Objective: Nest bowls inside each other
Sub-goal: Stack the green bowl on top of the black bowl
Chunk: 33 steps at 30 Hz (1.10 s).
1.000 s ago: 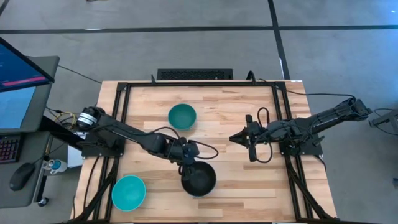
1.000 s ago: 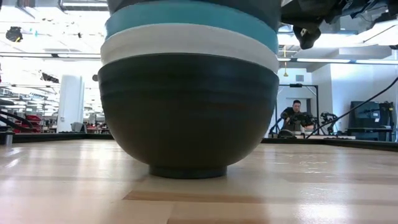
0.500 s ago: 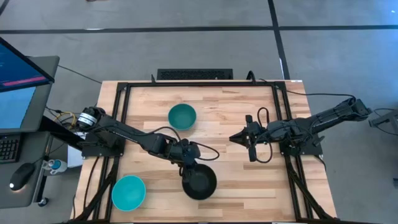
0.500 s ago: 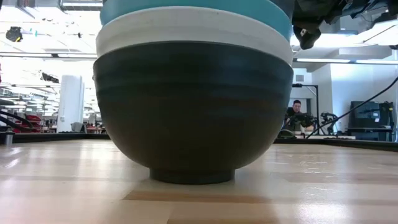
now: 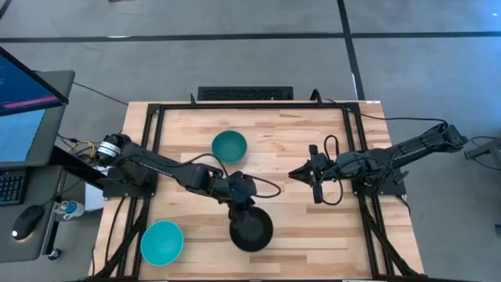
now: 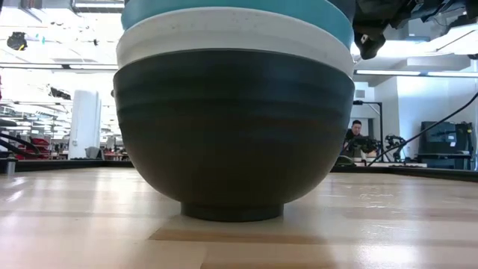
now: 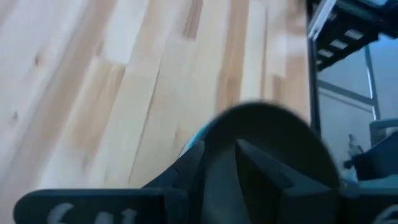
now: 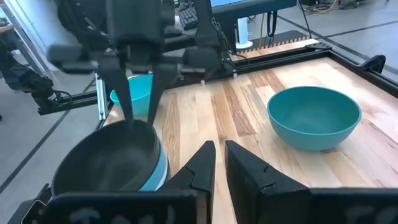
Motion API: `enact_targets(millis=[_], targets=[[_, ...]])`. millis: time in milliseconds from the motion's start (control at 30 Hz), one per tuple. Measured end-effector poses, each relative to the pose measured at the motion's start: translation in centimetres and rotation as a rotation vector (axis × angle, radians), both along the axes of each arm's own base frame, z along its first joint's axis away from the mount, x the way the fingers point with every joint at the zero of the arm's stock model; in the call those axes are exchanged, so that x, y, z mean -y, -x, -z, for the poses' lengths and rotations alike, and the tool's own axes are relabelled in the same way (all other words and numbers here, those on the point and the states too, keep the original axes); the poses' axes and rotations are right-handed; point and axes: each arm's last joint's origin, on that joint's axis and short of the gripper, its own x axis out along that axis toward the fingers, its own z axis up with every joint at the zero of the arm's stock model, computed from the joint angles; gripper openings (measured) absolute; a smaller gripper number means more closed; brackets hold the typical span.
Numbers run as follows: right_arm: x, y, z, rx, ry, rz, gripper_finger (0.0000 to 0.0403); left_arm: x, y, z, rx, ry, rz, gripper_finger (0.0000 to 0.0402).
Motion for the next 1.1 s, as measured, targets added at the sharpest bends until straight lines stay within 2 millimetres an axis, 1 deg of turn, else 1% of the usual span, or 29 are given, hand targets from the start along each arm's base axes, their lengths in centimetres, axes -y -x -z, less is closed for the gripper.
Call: enact_targets(millis=[100,200,267,333,467,633,900,967,1100], targets=[[0.0,0.0,0.0,0.0,0.0,0.0,0.0059,-0.7,-0.1,-1.3,-0.004,-0.076,-0.006,0.0081],[0.0,0.0,0.0,0.0,0.0,0.0,0.0059,-2.0,0.4,-2.2,-0.08,-0.228,-0.028,0.0081],[0.0,0.0,0.0,0.0,0.0,0.0,0.0059,-3.3,0.8,-2.2,-0.164,-0.318,-0.046,0.0081],[0.0,0.0,0.0,0.0,0.0,0.0,0.0059,-4.6,1.1,-2.0,-0.227,-0.347,-0.063,0.0081],[0.0,0.0,0.0,0.0,0.0,0.0,0.0059,-6.9,1.1,-1.6,-0.277,-0.336,-0.08,0.0081],[0.0,0.0,0.1,-0.005,0.003,0.005,0.0059,-8.9,1.1,-1.2,-0.302,-0.352,-0.09,0.0081],[0.2,0.1,0.0,0.007,0.049,0.161,0.0059,-12.3,1.3,-1.1,-0.337,-0.329,-0.176,0.008],[0.1,0.2,0.1,0.003,0.06,0.183,0.0059,-13.0,1.4,-0.6,-0.354,-0.294,-0.177,0.008],[-0.3,0.5,0.5,-0.032,0.083,0.194,0.0059,-14.1,2.2,1.9,-0.425,-0.215,-0.201,0.008]])
